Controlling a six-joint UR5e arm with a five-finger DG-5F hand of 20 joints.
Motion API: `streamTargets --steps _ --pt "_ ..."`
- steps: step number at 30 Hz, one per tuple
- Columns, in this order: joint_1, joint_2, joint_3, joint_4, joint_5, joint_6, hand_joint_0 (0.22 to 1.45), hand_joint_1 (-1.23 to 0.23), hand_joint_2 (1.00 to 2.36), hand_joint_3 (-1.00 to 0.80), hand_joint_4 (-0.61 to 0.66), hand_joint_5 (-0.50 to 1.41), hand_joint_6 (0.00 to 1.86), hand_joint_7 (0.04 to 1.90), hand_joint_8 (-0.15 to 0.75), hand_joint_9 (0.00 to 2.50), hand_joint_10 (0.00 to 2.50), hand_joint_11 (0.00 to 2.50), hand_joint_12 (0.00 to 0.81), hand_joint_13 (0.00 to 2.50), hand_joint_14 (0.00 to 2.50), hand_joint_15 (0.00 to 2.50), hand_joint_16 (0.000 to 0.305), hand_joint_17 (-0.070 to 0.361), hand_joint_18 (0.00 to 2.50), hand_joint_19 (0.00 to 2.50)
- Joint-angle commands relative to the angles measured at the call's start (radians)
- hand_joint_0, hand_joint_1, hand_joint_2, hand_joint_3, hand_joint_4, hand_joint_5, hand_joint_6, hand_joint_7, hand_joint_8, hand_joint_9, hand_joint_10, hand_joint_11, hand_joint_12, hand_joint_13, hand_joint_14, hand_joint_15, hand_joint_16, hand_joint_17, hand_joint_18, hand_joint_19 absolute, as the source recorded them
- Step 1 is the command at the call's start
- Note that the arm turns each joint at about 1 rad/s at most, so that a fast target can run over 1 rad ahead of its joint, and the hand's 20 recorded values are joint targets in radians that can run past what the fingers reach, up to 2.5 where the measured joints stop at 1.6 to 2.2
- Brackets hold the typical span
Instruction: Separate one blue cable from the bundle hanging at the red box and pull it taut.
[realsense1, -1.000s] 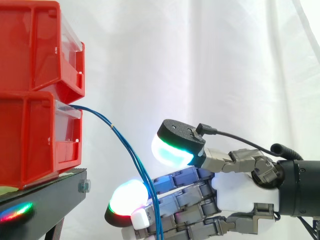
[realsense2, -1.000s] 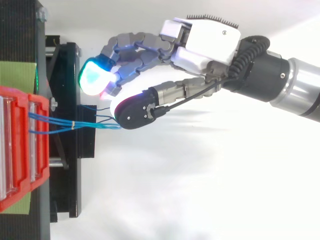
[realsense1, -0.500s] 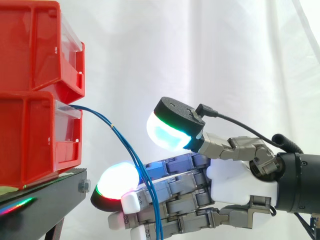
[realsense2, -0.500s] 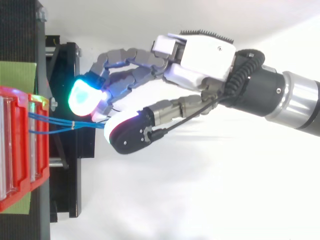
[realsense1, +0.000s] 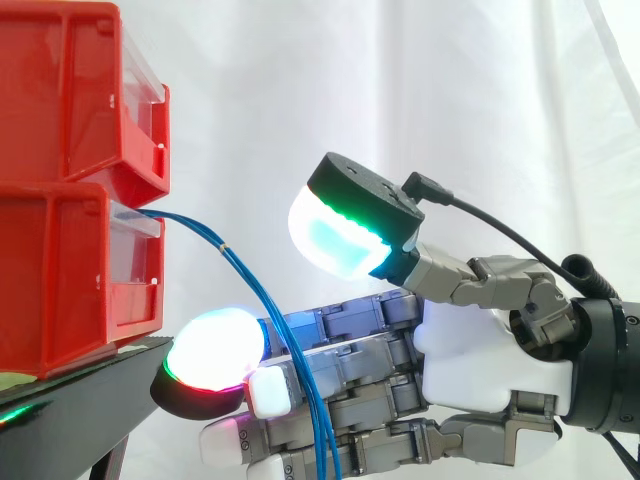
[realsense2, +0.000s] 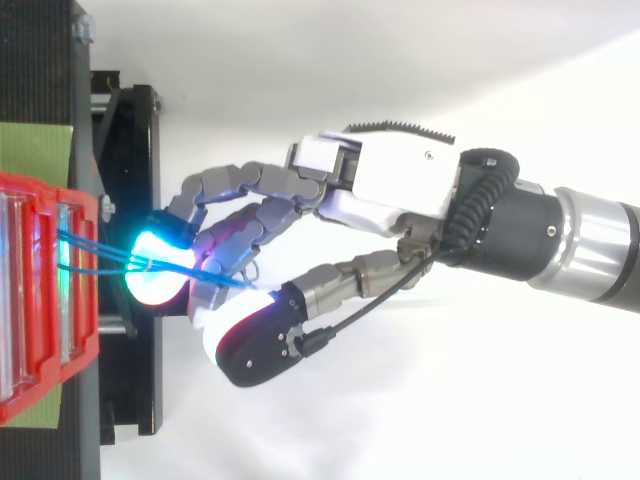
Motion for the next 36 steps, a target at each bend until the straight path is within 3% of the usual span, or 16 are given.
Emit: streamTargets --steps 1,18,23,36 --pt "0.007 -0.001 0.0 0.0 -0.001 0.016 0.62 -0.67 1.0 -0.48 0.33 -0.16 0.5 0.91 0.359 0.93 0.01 0.6 0.367 0.7 0.01 0.33 0.042 0.095 0.55 0.39" --pt "-0.012 0.002 0.0 -0.012 -0.002 0.054 0.64 -0.65 1.0 -0.44 0.32 -0.14 0.5 0.98 0.366 1.04 0.01 0.76 0.364 0.8 0.01 0.4 0.041 0.092 0.61 0.42" --pt "-0.015 0.019 0.001 -0.023 -0.001 0.077 0.64 -0.65 1.01 -0.43 0.31 -0.14 0.5 1.01 0.367 1.07 0.01 0.78 0.366 0.81 0.01 0.4 0.041 0.092 0.63 0.43" --pt "-0.036 0.068 0.001 -0.162 -0.011 0.075 0.66 -0.63 1.01 -0.37 0.26 -0.12 0.5 1.14 0.368 1.11 0.01 0.86 0.368 0.85 0.01 0.43 0.041 0.092 0.66 0.46"
